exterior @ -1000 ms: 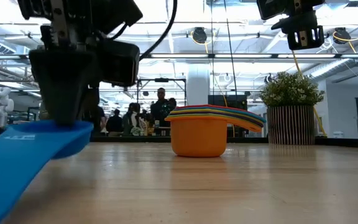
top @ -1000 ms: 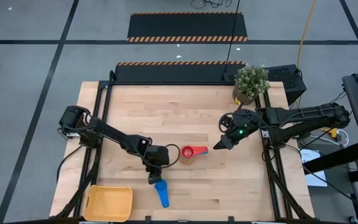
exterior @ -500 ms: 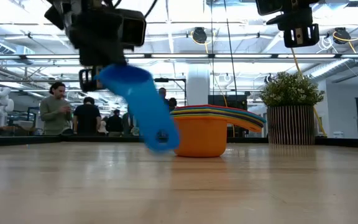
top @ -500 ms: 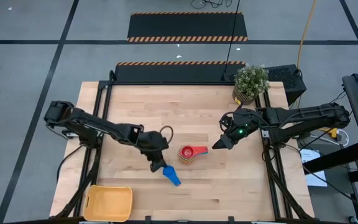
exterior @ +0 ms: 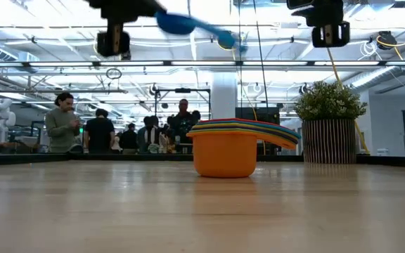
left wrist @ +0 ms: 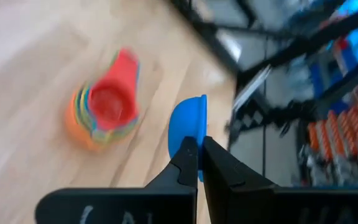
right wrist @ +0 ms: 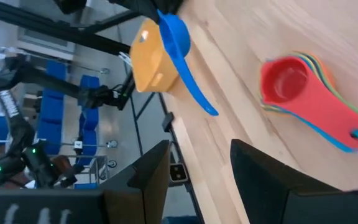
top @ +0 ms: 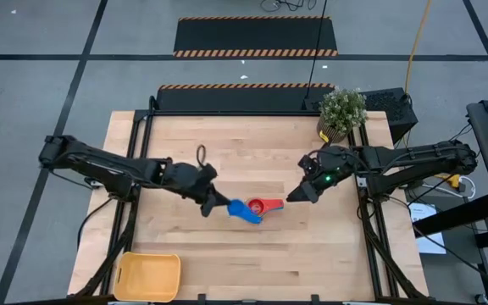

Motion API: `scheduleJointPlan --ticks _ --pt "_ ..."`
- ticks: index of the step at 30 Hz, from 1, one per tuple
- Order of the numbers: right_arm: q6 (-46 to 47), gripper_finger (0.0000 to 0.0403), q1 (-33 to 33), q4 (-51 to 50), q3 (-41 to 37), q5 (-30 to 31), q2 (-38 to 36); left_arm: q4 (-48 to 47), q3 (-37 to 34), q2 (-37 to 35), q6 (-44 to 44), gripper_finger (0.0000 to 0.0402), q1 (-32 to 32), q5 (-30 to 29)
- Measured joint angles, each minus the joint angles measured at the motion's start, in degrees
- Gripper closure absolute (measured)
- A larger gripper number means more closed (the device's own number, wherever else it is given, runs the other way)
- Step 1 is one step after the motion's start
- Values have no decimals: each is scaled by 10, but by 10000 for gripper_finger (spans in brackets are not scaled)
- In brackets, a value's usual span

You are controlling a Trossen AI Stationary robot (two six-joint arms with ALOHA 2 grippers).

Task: Nest measuring cups in basket
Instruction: Stack the blue measuring cup on top of the red measuring cup

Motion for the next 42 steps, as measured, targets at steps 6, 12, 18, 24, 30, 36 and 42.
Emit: scheduleJointPlan --ticks 6,12,18,24,30,36,42 --pt "-32 241 0 80 0 0 0 31 0 -47 -11 398 -6 -105" --pt "-53 241 -1 169 0 34 0 98 0 -75 8 398 -11 -191" --pt "-65 241 -16 231 0 65 0 165 0 -83 38 398 -10 -230" --pt "-48 241 -46 250 0 64 0 245 0 -83 70 398 -10 -247" --pt "-38 241 -67 294 0 61 0 307 0 -82 96 398 -10 -282" --pt "-1 241 -92 363 0 60 0 345 0 -82 95 398 -10 -319" --pt "66 236 -121 378 0 44 0 367 0 -82 71 398 -10 -324"
